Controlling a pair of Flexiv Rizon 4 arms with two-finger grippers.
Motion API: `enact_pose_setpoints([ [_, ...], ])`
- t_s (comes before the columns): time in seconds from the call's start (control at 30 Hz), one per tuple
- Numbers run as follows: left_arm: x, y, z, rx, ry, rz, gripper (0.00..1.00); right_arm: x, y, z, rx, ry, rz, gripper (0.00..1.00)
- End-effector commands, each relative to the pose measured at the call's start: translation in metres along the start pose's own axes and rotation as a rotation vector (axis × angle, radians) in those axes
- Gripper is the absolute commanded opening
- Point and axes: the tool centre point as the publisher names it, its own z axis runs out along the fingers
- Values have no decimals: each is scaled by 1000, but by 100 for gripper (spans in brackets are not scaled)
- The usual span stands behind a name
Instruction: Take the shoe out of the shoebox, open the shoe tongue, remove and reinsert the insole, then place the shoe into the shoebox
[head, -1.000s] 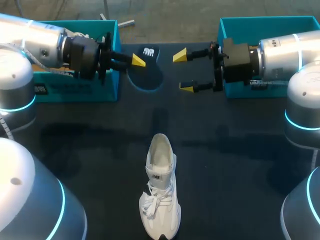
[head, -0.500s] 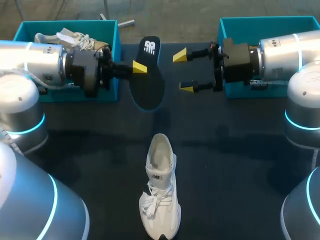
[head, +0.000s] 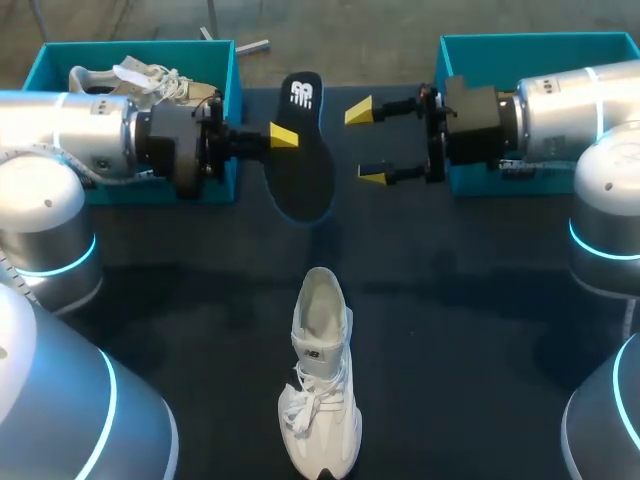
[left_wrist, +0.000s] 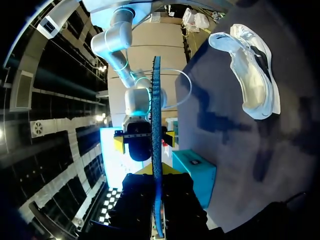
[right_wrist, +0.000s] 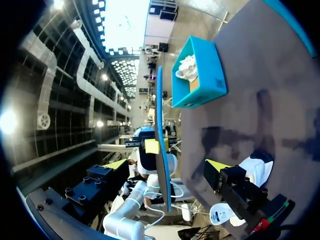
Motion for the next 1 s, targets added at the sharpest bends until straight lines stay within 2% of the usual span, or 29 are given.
enact_pose_setpoints([
  [0.03, 3, 1, 1, -14, -11, 3, 0, -1, -2, 14, 7, 7, 6, 100],
  [0.43, 5, 11, 12, -34, -48, 9, 0, 6, -6, 43, 40, 56, 17, 100],
  [0.47, 5, 11, 13, -35, -49, 10, 0, 6, -6, 44, 41, 58, 16, 90],
  [0.53, 4, 13, 13, -36, -53, 12, 0, 6, -7, 45, 42, 64, 17, 51],
  [0.7, 3, 14, 13, -37, -59, 15, 0, 2, -11, 51, 52, 73, 20, 38],
  [1.0, 2, 14, 13, -30, -64, 16, 0, -2, -13, 55, 52, 89, 9, 35],
])
